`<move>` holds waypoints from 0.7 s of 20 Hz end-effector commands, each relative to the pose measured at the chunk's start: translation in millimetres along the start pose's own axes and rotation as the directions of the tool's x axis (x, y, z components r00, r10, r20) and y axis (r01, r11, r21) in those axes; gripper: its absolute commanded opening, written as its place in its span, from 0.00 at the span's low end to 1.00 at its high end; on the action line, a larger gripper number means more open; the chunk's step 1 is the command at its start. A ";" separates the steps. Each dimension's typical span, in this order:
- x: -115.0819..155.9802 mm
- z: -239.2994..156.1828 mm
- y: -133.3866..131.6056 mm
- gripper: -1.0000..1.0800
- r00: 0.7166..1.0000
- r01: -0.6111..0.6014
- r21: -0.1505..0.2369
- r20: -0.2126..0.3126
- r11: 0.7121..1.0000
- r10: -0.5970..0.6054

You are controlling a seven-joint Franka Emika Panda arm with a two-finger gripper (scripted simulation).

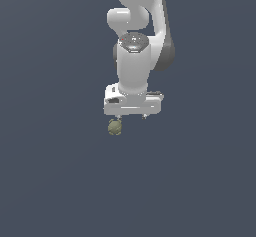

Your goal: Pick up the object and move it to a goal position.

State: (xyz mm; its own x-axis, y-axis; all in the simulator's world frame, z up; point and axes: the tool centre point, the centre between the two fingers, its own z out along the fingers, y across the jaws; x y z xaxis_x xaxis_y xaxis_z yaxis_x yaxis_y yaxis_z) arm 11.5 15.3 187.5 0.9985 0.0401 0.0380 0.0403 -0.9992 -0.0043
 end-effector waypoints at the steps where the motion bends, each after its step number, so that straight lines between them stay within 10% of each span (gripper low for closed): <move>1: 0.0 0.0 0.0 0.96 1.000 0.000 0.000 0.000 1.000 0.000; 14: -1.3 -16.7 17.8 0.96 0.999 -0.047 0.006 -0.016 0.999 0.047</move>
State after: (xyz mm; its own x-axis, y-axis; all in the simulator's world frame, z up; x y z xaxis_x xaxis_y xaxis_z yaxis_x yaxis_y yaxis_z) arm 10.4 -3.4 204.2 0.9985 -0.0083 0.0544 -0.0077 -0.9999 -0.0119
